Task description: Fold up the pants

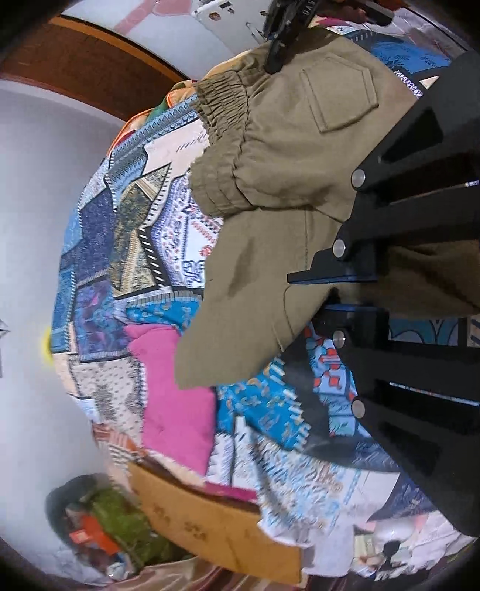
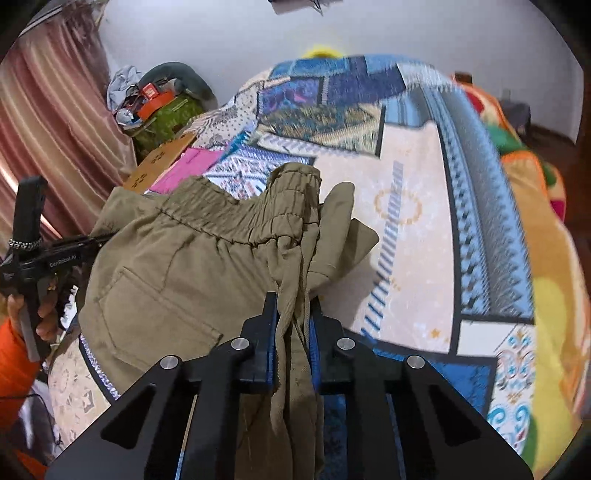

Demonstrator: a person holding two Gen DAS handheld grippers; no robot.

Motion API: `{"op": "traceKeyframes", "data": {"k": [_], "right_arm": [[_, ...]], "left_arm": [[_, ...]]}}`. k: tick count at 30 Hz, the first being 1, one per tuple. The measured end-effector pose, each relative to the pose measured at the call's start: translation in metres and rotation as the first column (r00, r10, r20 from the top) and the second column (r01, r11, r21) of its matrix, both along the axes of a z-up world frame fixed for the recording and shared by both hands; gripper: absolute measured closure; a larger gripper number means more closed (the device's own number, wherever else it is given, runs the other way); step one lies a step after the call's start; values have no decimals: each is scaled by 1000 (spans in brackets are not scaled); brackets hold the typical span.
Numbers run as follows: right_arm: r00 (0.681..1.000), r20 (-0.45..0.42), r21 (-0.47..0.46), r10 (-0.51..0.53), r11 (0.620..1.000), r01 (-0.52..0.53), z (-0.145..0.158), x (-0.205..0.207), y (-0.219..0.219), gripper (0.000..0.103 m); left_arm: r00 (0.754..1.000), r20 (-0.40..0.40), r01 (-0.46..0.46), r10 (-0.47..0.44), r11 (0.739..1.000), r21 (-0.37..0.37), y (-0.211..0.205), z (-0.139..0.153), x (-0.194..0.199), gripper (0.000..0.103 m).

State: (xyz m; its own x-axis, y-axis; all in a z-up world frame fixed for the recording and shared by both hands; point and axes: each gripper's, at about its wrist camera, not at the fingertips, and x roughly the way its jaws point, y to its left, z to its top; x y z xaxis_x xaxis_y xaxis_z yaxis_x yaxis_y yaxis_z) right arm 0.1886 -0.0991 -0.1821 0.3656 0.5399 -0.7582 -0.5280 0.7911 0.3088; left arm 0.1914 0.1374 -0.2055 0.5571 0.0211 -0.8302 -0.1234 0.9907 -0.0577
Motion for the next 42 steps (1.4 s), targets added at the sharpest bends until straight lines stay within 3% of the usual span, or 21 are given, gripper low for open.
{"op": "traceKeyframes", "data": {"k": [9,17,22,28,35,42], "right_arm": [[992,128,15,13,1000,-15,50,4,21,92],[973,229,71,22,997,-39,91,35,70,92],[962,267,70,50,995,-71,100,60,112,92],[960,271,69,71,993,-93,94,89,156,92],[967,241,64,82,993,-100,69,127,205,92],[973,201,-1,111,994,-113,29,153,243,92]], "left_arm": [[993,114,-22,14,997,71,15,53,-3,96],[973,217,-107,82,989,106,70,102,13,96],[962,240,-161,127,978,129,108,110,36,96],[957,236,-209,171,967,147,156,95,73,96],[958,221,-229,184,953,198,203,58,121,96],[963,120,-256,241,958,127,250,-8,167,95]]}}
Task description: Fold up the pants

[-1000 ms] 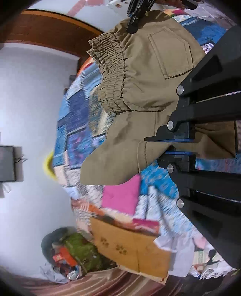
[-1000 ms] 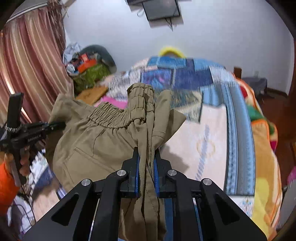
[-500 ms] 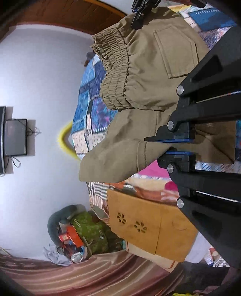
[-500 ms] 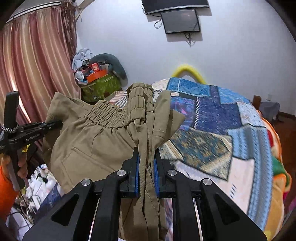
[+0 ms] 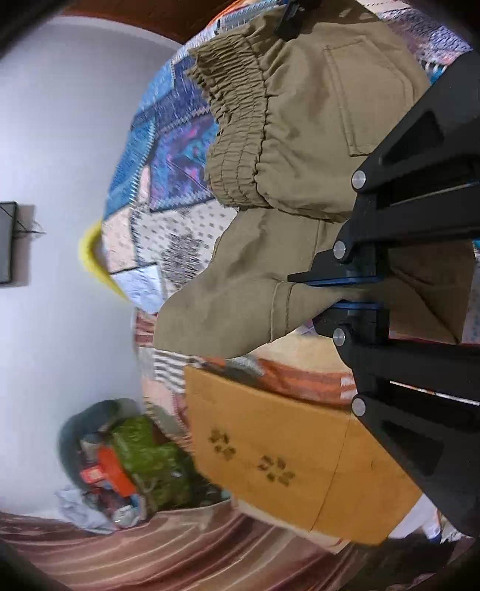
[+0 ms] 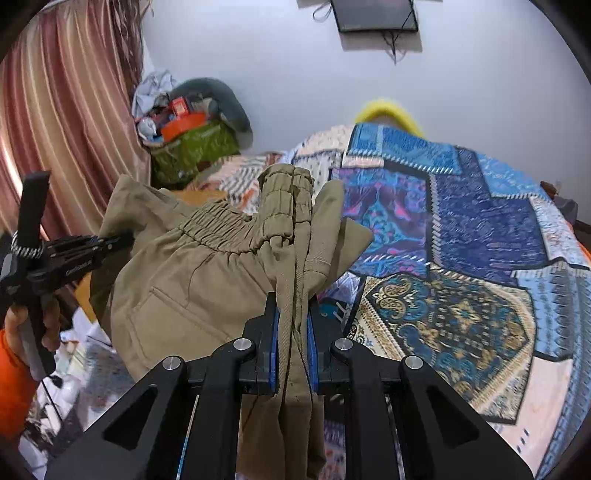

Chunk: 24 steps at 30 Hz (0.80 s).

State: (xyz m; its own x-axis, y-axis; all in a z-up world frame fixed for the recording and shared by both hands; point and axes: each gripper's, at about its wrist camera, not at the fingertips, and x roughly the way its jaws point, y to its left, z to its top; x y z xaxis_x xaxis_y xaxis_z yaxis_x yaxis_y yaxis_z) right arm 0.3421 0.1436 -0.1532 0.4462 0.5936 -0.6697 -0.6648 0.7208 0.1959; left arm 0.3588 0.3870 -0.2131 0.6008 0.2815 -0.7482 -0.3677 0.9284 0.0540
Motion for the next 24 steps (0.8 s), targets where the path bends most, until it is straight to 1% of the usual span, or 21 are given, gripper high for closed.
{"op": "traceKeyframes", "data": {"k": [2,5,6,7,8,10,11,13,15,17,19,20,22,24], "right_arm": [[1000,-23,-28,6,1000,-7,-14,7,7,92],[998,-58,-68,13,998,-17,-32,15,14,92],[997,-73,-85,15,996,-21,-39,16,16,92],[996,-83,-98,17,995,-25,-44,17,17,92],[996,-91,-114,17,993,-28,-49,18,17,92],[996,-92,-130,12,991,-24,-55,19,15,90],[995,-99,-122,9,992,-22,-55,19,12,90],[993,-117,-116,0,993,-14,-55,20,7,83],[992,-125,-131,-11,991,-6,-54,18,3,80],[992,-122,-164,-20,986,0,-51,14,1,72],[993,-111,-207,-38,978,15,-45,7,-2,55],[994,-103,-222,-47,975,23,-43,6,-3,53],[995,-87,-222,-43,975,22,-33,-2,-8,53],[997,-65,-213,-41,977,26,-15,-13,-15,53]], "left_arm": [[999,-32,-8,7,999,-31,9,-20,9,95],[994,-104,-20,11,996,-85,17,-53,18,92],[991,-134,-22,8,995,-102,19,-64,19,90],[988,-154,-29,13,994,-102,20,-71,21,85],[985,-172,-40,24,995,-89,20,-78,19,82],[981,-188,-54,39,996,-71,23,-85,16,72],[981,-192,-58,43,996,-72,24,-85,13,69],[979,-197,-72,57,995,-67,27,-84,8,62],[975,-212,-82,67,995,-65,29,-81,2,61],[972,-224,-86,71,995,-58,30,-77,-6,60],[971,-227,-91,75,994,-60,29,-68,-16,60],[972,-224,-92,76,994,-62,28,-61,-22,60],[975,-208,-91,76,994,-67,23,-45,-33,60],[982,-178,-69,57,995,-67,13,-25,-44,60]]}}
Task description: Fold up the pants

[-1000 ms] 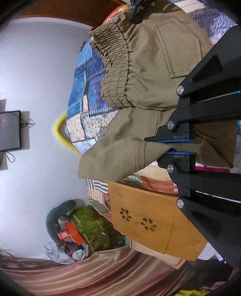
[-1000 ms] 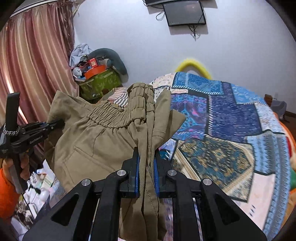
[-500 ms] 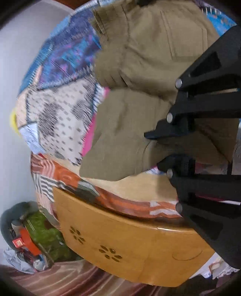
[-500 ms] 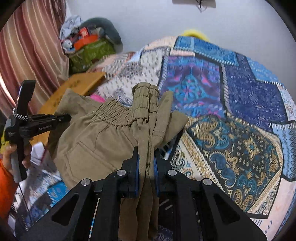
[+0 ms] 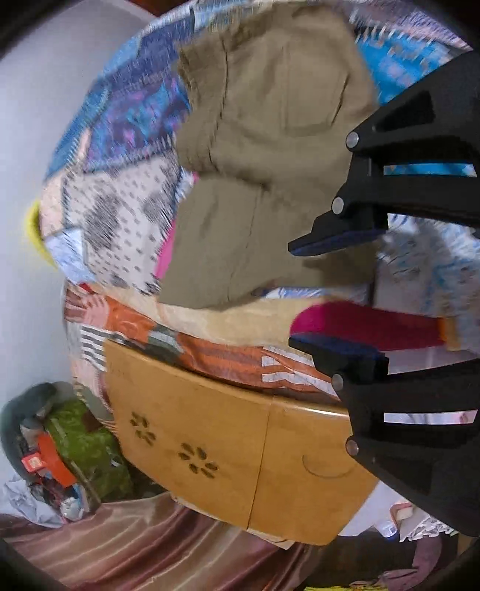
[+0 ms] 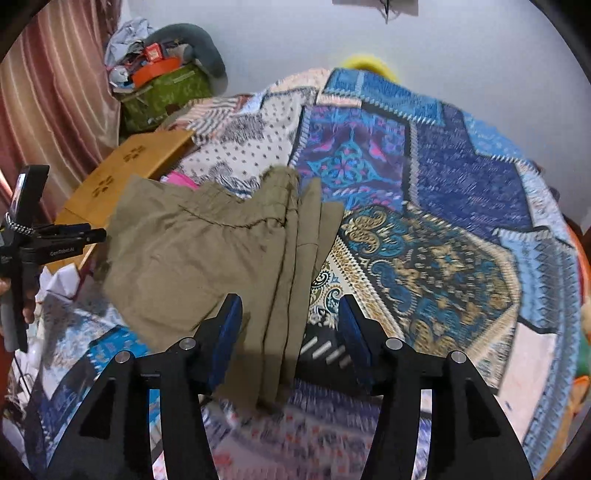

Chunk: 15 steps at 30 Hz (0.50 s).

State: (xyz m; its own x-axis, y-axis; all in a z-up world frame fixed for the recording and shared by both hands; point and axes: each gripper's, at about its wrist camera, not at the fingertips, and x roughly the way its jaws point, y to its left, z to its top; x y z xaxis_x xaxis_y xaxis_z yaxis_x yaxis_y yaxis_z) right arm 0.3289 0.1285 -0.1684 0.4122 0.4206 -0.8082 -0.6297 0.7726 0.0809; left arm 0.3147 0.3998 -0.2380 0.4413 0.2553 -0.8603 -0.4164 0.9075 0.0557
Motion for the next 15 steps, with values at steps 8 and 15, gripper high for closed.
{"op": "traceKeyframes", "data": {"k": [8,15], "right_arm": [[991,137,130,-3,991,-15,92,-59,-28,53],[951,308,227,5,971,-79,172,-133,-51,53]], "left_arm": [[978,184,75,-94,991,108,-69,111,-62,53],[903,384,126,-195,972,196,-144,206,-145,51]]}}
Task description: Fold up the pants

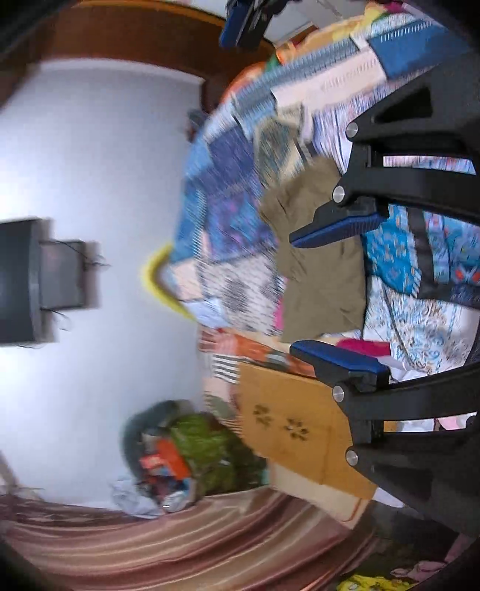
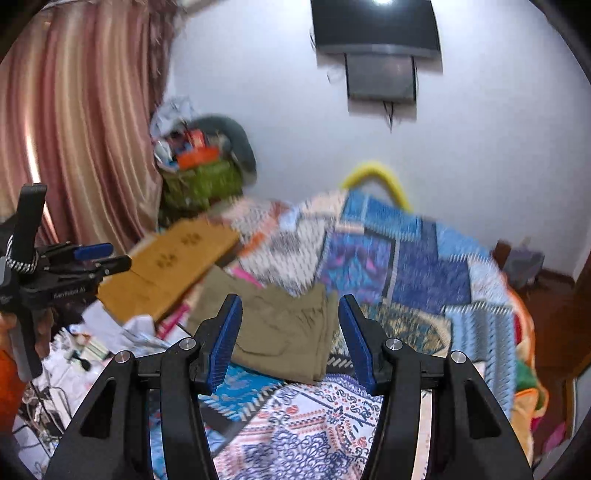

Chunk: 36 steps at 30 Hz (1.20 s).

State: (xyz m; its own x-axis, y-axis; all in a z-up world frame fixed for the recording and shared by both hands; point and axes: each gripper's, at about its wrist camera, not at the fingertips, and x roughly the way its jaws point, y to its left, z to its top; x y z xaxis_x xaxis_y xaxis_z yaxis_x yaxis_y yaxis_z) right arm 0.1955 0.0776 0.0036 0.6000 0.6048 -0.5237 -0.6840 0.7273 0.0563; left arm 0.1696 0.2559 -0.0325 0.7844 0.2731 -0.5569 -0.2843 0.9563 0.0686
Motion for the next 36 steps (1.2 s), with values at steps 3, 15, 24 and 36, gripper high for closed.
{"op": "traceKeyframes", "data": {"k": [3,15,24,36], "right_arm": [[997,78,59,12,998,-16,27,-35,-13,53],[949,314,201,35,974,-103,70,-162,-45,53],[950,313,250,16,963,-98,56,-186,-48,28],[956,291,257,-37,966,-41,50,-196,-50,0]], "left_arm": [[996,88,25,-29,999,41,-29,28,-39,50],[931,359,28,-67,993,114,-105,71,-171,35],[911,411,-16,-33,993,115,-117,65,-205,3],[916,399,-4,-35,995,97,-120,55,-216,0]]}}
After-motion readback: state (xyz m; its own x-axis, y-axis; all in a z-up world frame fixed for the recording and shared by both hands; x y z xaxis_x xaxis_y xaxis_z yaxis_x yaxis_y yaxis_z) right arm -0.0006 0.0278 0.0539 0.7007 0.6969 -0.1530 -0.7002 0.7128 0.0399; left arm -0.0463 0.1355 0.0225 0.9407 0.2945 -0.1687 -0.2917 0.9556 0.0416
